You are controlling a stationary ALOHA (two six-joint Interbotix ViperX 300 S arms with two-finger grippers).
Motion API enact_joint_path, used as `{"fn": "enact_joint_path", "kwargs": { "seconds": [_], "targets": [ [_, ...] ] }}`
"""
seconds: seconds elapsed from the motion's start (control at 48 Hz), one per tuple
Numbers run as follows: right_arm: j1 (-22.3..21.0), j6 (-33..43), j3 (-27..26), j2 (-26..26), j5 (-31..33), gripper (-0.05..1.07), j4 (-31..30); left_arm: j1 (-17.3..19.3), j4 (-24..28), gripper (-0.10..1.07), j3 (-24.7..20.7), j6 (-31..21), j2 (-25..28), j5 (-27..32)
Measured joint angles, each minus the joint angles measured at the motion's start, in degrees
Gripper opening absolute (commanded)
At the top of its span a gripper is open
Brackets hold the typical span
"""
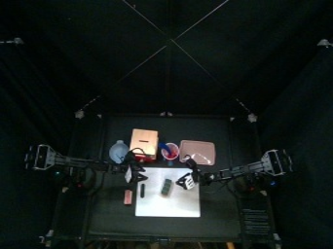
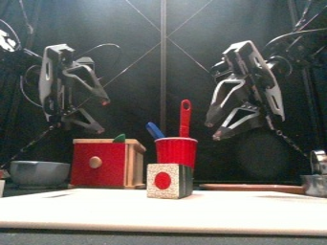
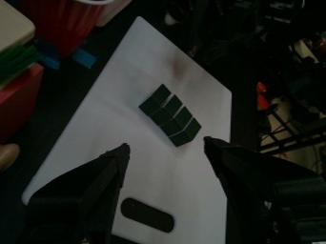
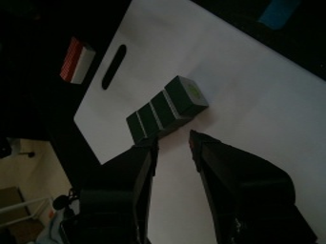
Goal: Place sushi roll on plate
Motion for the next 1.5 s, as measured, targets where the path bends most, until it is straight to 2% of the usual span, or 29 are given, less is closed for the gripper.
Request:
{"fn": "enact_joint_path", "kwargs": {
  "seconds": [0.104,0.25,0.417,0.708,1.062,1.5],
  "targets": [
    [0.53,0.00,-0.18,0.00,2.37,0.94,4.13,-0.09,0.00,0.97,0.00,0.00,0.70,0.62],
    [2.20,-0.44,-1.76,0.70,4.83,1.00,9.40,0.00,0.00,0.97,0.00,-0.09,2.20,2.29],
    [3.78,-0.70,-5.71,4.75,7.47,1.00,15.56,0.35,-1.32,0.97,0.09,-0.18,3.52,5.10],
    [3.96,-0.62,-10.99,9.84,10.99,1.00,23.64,0.70,-3.16,0.97,0.09,-0.18,3.69,11.78],
    [5.89,-2.11,-15.64,14.77,18.46,1.00,33.22,0.79,-2.81,0.97,0.00,-0.18,3.69,12.13],
    [8.44,-2.11,-25.84,22.76,29.18,1.00,40.61,1.49,-1.05,0.97,0.09,0.00,3.69,12.13]
  ]
}}
